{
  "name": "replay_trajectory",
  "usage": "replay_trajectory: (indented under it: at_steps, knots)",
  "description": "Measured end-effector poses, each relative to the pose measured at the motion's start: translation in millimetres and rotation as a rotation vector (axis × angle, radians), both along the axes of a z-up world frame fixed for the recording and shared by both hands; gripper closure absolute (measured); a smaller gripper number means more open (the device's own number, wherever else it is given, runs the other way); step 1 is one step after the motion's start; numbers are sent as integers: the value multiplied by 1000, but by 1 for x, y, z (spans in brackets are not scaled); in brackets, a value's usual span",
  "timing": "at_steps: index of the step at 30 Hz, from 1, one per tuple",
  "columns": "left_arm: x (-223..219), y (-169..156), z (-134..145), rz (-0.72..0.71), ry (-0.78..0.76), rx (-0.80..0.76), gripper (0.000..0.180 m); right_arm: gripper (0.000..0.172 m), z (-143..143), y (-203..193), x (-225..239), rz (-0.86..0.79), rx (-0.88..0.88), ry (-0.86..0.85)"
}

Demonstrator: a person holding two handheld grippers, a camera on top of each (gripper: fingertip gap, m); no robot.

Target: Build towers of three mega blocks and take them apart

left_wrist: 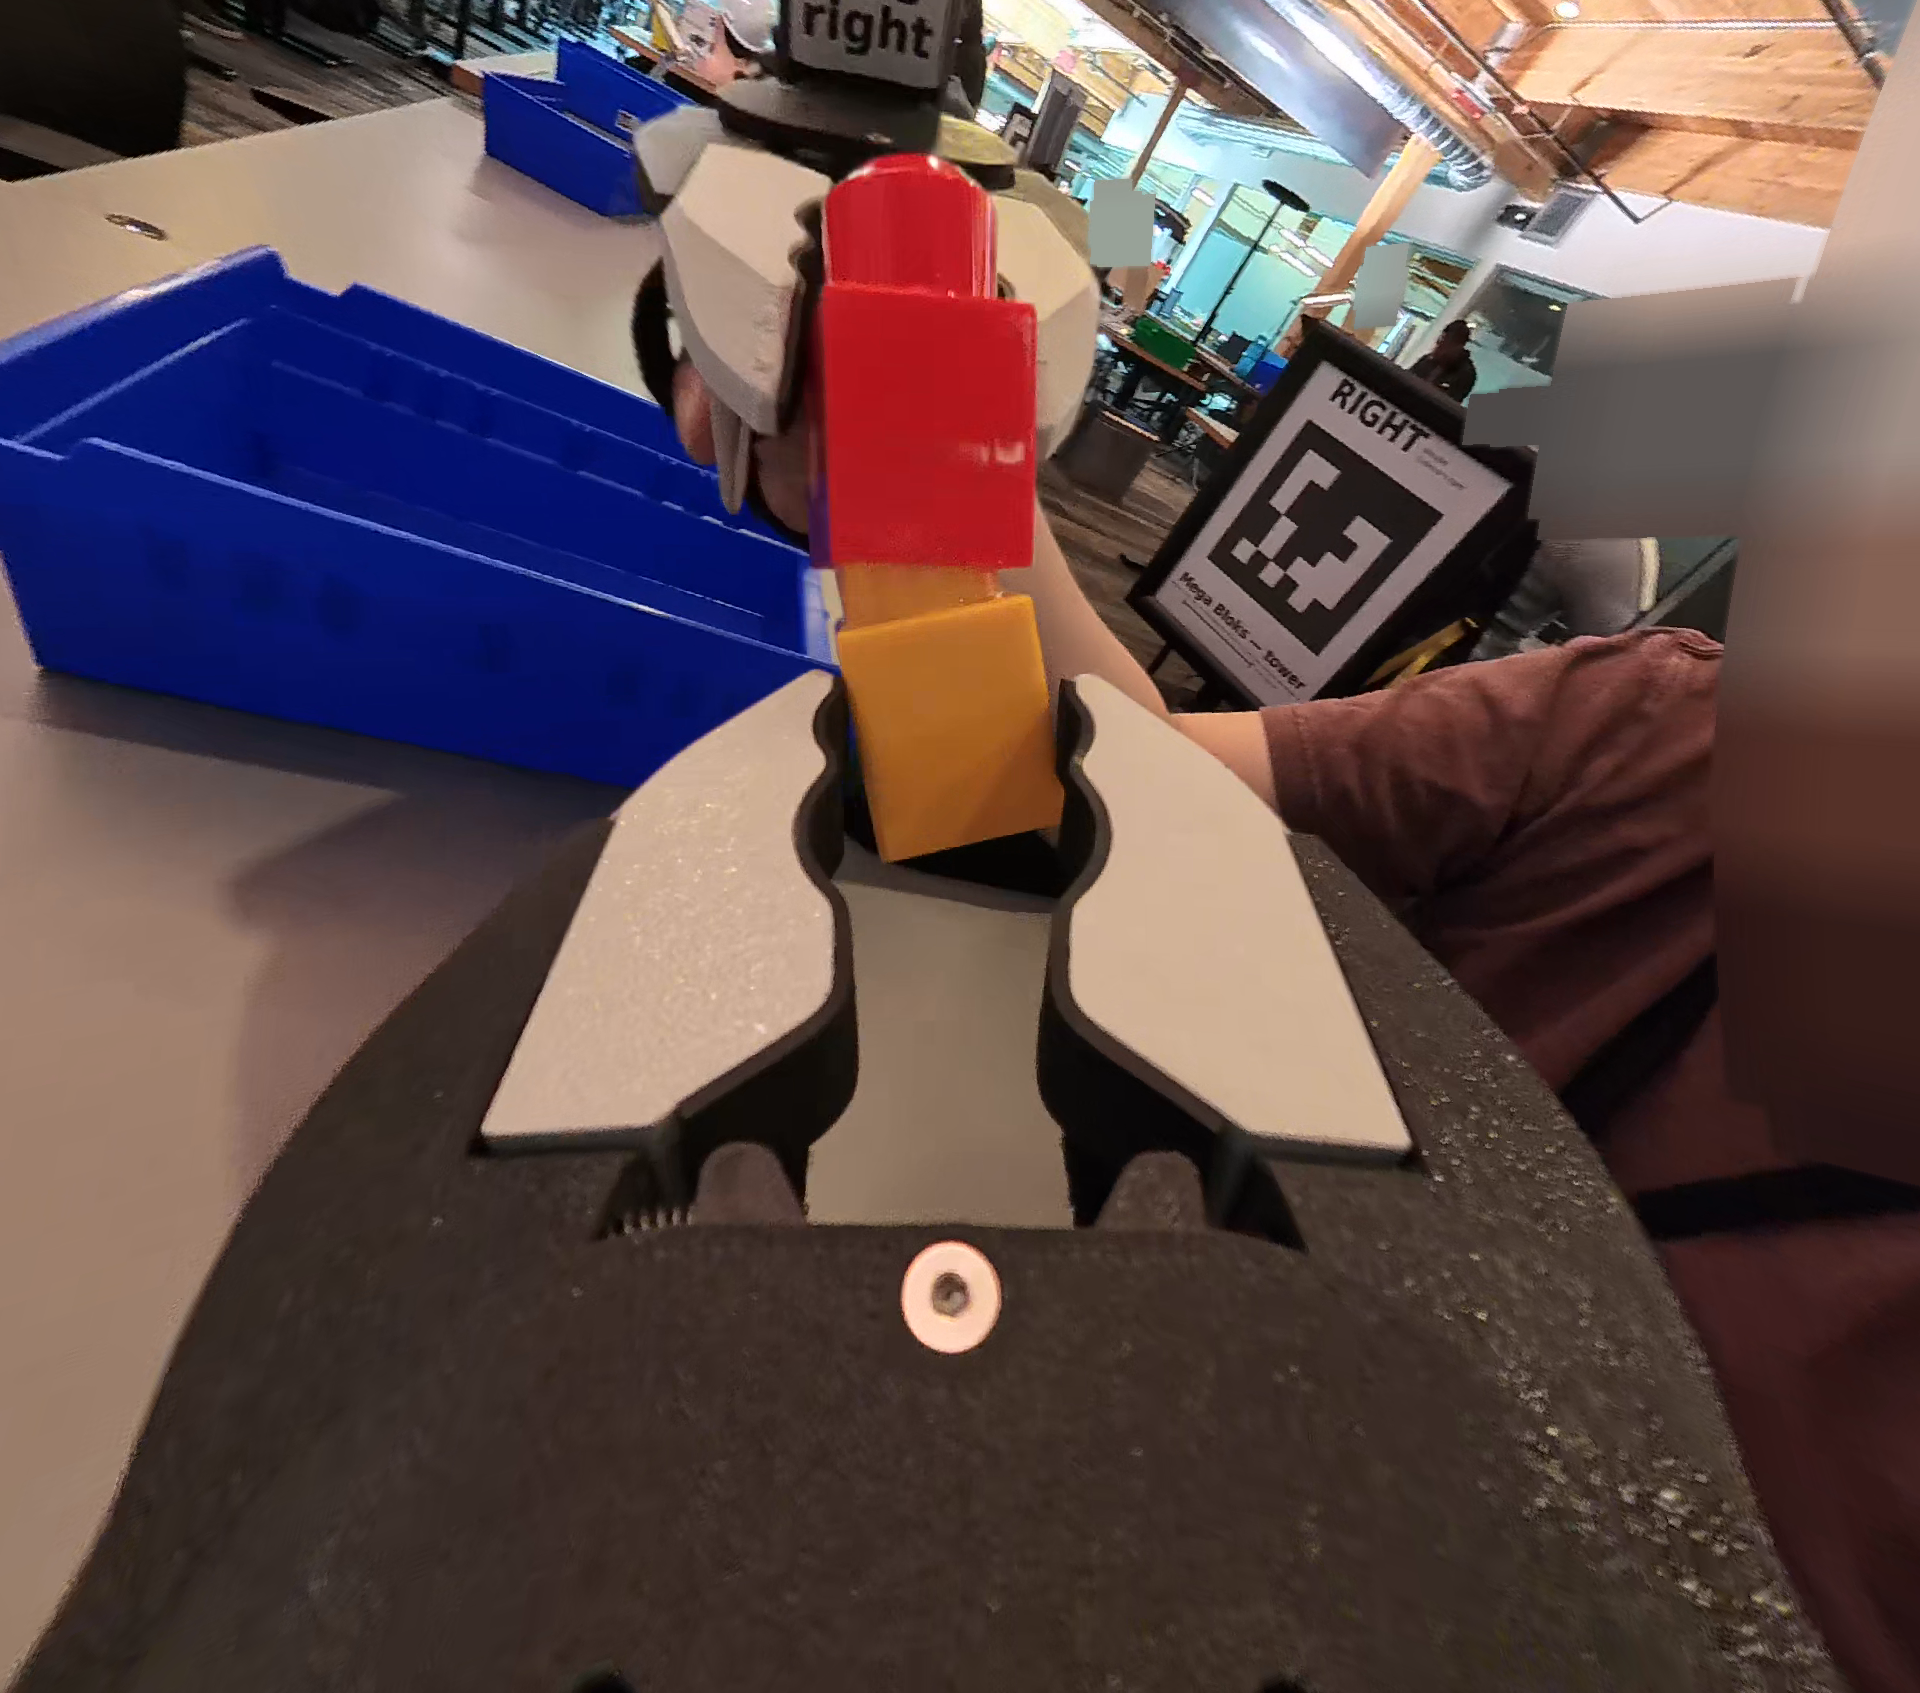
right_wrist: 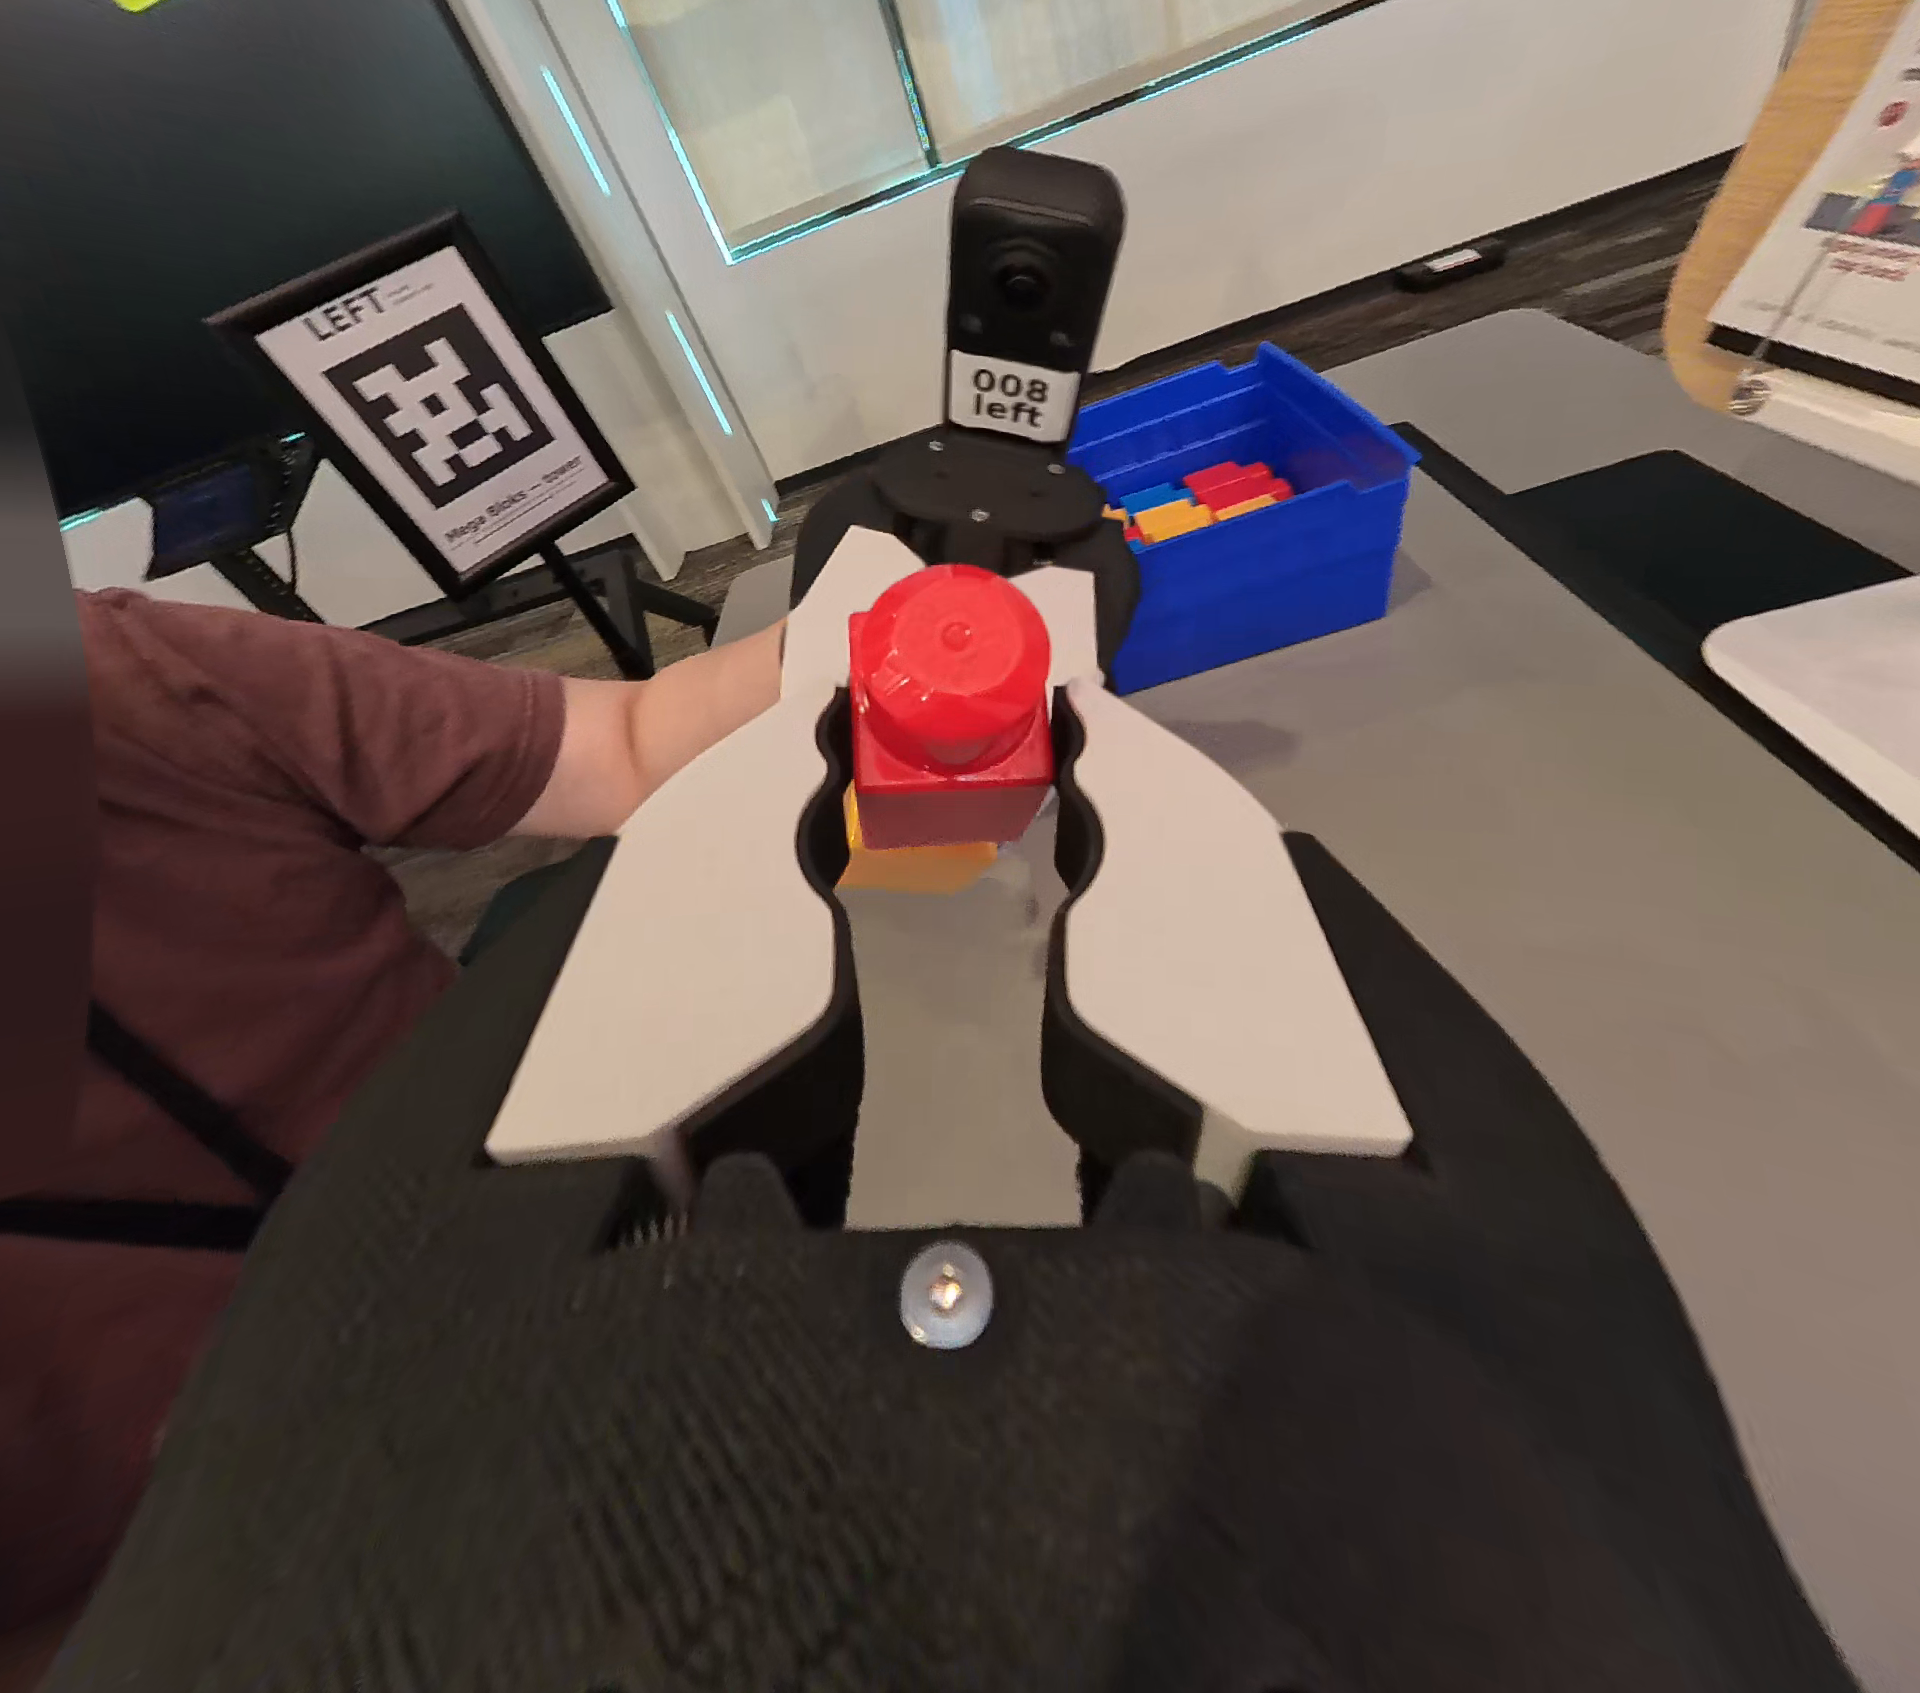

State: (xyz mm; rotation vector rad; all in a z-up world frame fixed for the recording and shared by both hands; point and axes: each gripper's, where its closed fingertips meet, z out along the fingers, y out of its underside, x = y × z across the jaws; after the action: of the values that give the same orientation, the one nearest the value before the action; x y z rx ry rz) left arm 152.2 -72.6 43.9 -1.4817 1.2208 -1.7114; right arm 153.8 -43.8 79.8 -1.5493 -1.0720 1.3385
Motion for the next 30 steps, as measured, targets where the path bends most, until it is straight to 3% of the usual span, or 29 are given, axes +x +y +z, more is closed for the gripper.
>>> replay_trajectory:
  at_steps: [15, 30]
  knots:
    - [-2, -1, 15, 97, -2, 134, 144, 134, 14, -5, -6, -13, -95, 71]
    - [-4, -14, 14, 45, 33, 165, 145, 134, 9, -24, -9, 44, -28, -14]
